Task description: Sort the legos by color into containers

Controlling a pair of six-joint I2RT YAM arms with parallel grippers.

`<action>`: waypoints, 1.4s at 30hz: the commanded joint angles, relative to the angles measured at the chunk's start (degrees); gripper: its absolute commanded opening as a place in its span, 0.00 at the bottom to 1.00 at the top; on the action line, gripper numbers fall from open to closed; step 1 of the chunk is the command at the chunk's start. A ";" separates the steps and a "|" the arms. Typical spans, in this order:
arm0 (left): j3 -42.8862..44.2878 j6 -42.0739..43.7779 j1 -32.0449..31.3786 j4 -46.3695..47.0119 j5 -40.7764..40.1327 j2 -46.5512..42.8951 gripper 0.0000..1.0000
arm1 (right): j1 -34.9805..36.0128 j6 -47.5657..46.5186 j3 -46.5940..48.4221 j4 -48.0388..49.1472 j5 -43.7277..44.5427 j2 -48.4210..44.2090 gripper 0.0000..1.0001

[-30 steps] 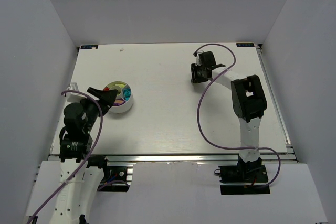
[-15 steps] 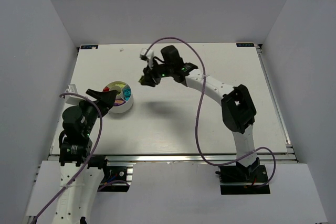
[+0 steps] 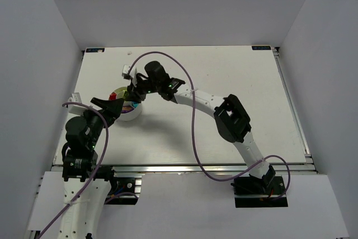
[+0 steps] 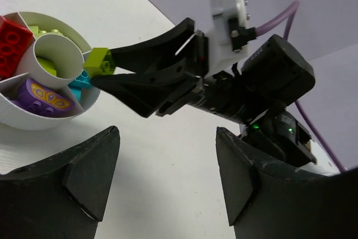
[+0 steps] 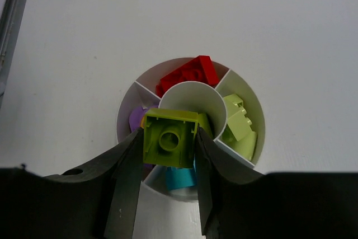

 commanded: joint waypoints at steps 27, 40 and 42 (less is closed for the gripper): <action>4.05 1.29 0.24 -3.46 -1.47 0.28 0.79 | 3.32 -0.48 3.03 11.29 11.52 3.16 0.66; 4.67 2.60 0.16 -5.13 -2.17 -1.03 0.98 | -7.56 2.30 -9.91 -8.24 18.90 -19.95 0.89; 4.58 2.96 0.16 -4.78 -1.47 -0.86 0.98 | -13.51 5.22 -8.59 -14.52 15.58 -21.62 0.89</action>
